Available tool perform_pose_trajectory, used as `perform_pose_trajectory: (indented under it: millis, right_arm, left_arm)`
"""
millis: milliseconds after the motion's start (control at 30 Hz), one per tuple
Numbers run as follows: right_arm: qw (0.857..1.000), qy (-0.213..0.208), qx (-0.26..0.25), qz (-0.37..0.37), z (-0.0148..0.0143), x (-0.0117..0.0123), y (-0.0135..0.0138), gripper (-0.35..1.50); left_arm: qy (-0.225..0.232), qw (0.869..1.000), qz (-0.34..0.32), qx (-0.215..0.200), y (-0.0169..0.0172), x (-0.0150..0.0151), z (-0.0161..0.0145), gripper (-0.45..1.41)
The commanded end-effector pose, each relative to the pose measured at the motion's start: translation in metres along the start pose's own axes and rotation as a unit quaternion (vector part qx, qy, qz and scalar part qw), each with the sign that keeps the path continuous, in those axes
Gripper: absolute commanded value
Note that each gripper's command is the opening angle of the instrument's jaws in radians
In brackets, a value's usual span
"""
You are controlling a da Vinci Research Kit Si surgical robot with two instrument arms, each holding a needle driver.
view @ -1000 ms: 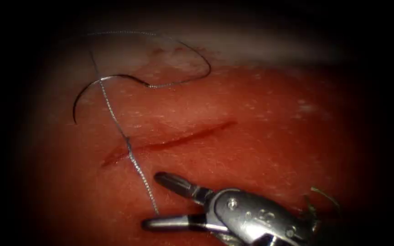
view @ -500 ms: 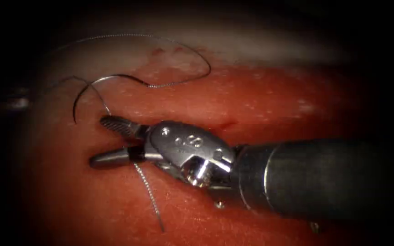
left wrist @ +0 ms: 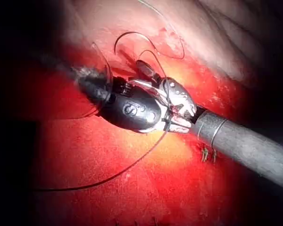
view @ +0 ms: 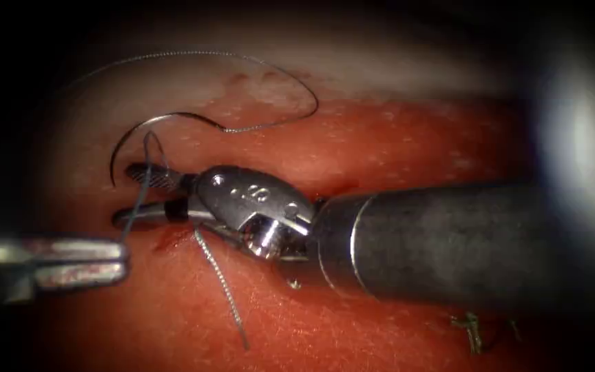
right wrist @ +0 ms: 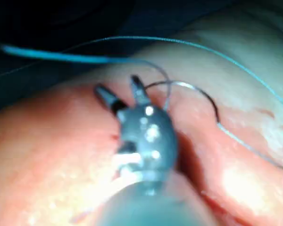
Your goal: Wound Closure
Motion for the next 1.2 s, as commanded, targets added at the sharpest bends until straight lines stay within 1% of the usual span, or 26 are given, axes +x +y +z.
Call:
perform_pose_trajectory:
  millis: [33, 167, 267, 367, 400, 500, 567, 600, 667, 700, 800, 867, 933, 1000, 1033, 1067, 1200]
  right_arm:
    - [1.0, 0.007, 0.0, 0.003, 0.0002, 0.0001, 0.0003, 0.3]
    - [1.0, 0.012, -0.002, 0.005, -0.0005, 0.0006, 0.0008, 0.3]
    - [1.0, 0.018, 0.001, 0.009, -0.0019, 0.0016, 0.0018, 0.29]
    - [0.999, 0.048, 0.01, 0.016, -0.0025, 0.0023, 0.0021, 0.3]
    - [0.998, 0.052, 0.015, 0.019, -0.0025, 0.0025, 0.0021, 0.3]
    - [0.998, 0.053, 0.02, 0.022, -0.0024, 0.0025, 0.002, 0.3]
    - [0.997, 0.061, 0.027, 0.034, -0.0024, 0.0026, 0.0021, 0.3]
    - [0.996, 0.071, 0.036, 0.051, -0.0023, 0.0026, 0.0024, 0.32]
    - [0.994, 0.079, 0.043, 0.068, -0.0023, 0.0025, 0.0028, 0.32]
    - [0.991, 0.09, 0.052, 0.09, -0.0023, 0.0024, 0.0031, 0.32]
    - [0.986, 0.105, 0.062, 0.11, -0.0024, 0.0025, 0.0034, 0.32]
    - [0.983, 0.114, 0.069, 0.128, -0.0025, 0.0026, 0.0034, 0.36]
    - [0.979, 0.124, 0.078, 0.142, -0.0027, 0.0026, 0.0034, 0.37]
    - [0.972, 0.131, 0.097, 0.17, -0.0029, 0.0026, 0.0032, 0.37]
    - [0.971, 0.131, 0.1, 0.173, -0.003, 0.0026, 0.0032, 0.42]
    - [0.97, 0.13, 0.104, 0.175, -0.0031, 0.0026, 0.0031, 0.39]
    - [0.965, 0.126, 0.138, 0.186, -0.0043, 0.0032, 0.003, 0.39]
  left_arm:
    - [0.0, 1.0, -0.002, -0.003, 0.0006, -0.0012, 0.0006, -0.35]
    - [0.005, 1.0, -0.002, -0.01, 0.0003, -0.0026, 0.0009, -0.35]
    - [0.007, 1.0, -0.005, -0.008, 0.0002, -0.0026, 0.0003, -0.35]
    - [0.007, 1.0, -0.005, -0.007, 0.0005, -0.0025, 0.0003, -0.35]
    - [0.007, 1.0, -0.004, -0.005, 0.0007, -0.0026, 0.0006, -0.35]
    - [0.017, 1.0, -0.002, -0.016, 0.0011, -0.0028, 0.001, -0.35]
    - [0.027, 0.999, 0.001, -0.031, 0.0015, -0.003, 0.0015, -0.35]
    - [0.037, 0.998, 0.003, -0.041, 0.0017, -0.0031, 0.0018, -0.35]
    - [0.044, 0.998, 0.004, -0.053, 0.002, -0.0032, 0.002, -0.35]
    - [0.046, 0.997, 0.006, -0.061, 0.0022, -0.0033, 0.0023, -0.35]
    - [0.048, 0.996, 0.01, -0.074, 0.0024, -0.004, 0.0026, -0.35]
    - [0.05, 0.995, 0.014, -0.082, 0.0024, -0.0048, 0.0029, -0.35]
    - [0.048, 0.995, 0.017, -0.081, 0.0022, -0.0058, 0.0031, -0.35]
    - [0.046, 0.996, 0.025, -0.077, 0.0016, -0.0078, 0.0033, -0.35]
    - [0.045, 0.996, 0.026, -0.076, 0.0014, -0.0083, 0.0034, -0.35]
    - [0.044, 0.996, 0.028, -0.075, 0.0011, -0.0087, 0.0034, -0.35]
    - [0.041, 0.996, 0.034, -0.069, -0.001, -0.0111, 0.0032, -0.35]
